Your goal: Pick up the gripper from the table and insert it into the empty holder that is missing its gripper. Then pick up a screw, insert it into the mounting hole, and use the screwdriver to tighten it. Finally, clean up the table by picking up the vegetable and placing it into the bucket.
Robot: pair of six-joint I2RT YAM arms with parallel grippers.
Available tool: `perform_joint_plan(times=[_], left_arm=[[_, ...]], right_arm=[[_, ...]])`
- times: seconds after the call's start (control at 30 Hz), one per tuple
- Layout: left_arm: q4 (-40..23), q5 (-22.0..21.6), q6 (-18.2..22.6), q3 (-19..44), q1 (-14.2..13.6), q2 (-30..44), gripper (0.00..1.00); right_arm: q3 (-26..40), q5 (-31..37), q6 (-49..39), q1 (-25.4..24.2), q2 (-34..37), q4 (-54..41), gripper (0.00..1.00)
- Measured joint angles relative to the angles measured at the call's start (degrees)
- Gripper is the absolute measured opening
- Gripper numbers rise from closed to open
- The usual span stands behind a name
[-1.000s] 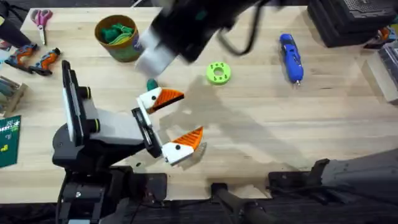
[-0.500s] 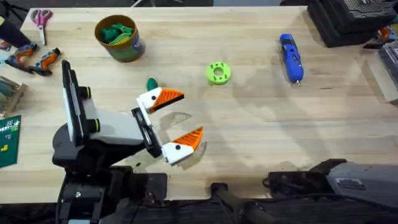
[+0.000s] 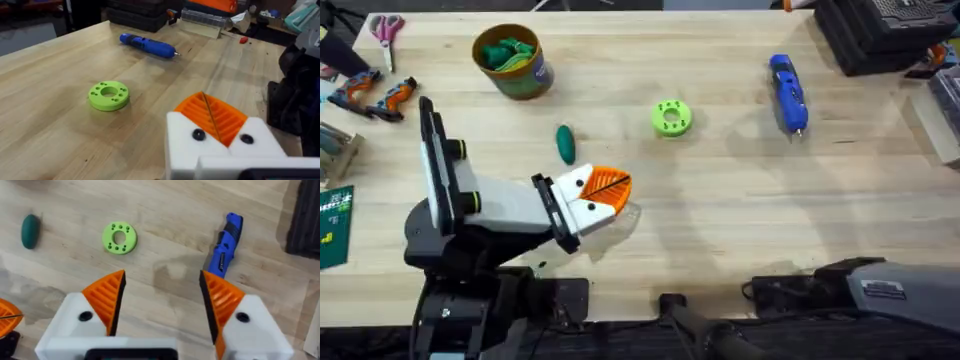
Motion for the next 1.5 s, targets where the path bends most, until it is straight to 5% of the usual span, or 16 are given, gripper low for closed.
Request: perform_joint_plan(times=[0.27,0.4,0.6,0.83,0.97,1.13,1.5], left_arm=[[0.0,0.0,-0.01,0.0,-0.02,-0.01,0.005],[0.0,0.0,-0.01,0.0,0.0,-0.01,0.005],[0.0,0.0,-0.01,0.0,0.0,-0.01,0.005],[0.0,0.0,0.01,0.0,-0.02,0.0,0.004],[0.0,0.0,0.0,0.0,-0.02,-0.01,0.004],[0.0,0.0,0.01,0.0,-0.02,-0.01,0.004],[-0.02,0.0,-0.01,0.0,-0.02,-0.01,0.004]], right_arm=[[-13.66,0.68,0.0,-6.36,-3.61,4.23,0.846],[-23.3,0.81,-0.04,-12.97,-5.27,10.4,0.982],[-29.73,0.83,-1.6,-20.52,-1.04,16.36,0.994],[-28.54,0.81,-4.7,-20.74,15.01,25.58,0.993],[-19.68,0.33,-7.07,-20.41,26.15,24.17,0.993],[-13.35,0.29,-8.06,-20.41,31.8,23.91,0.994],[-11.89,0.57,-8.39,-20.39,39.82,26.26,0.983]])
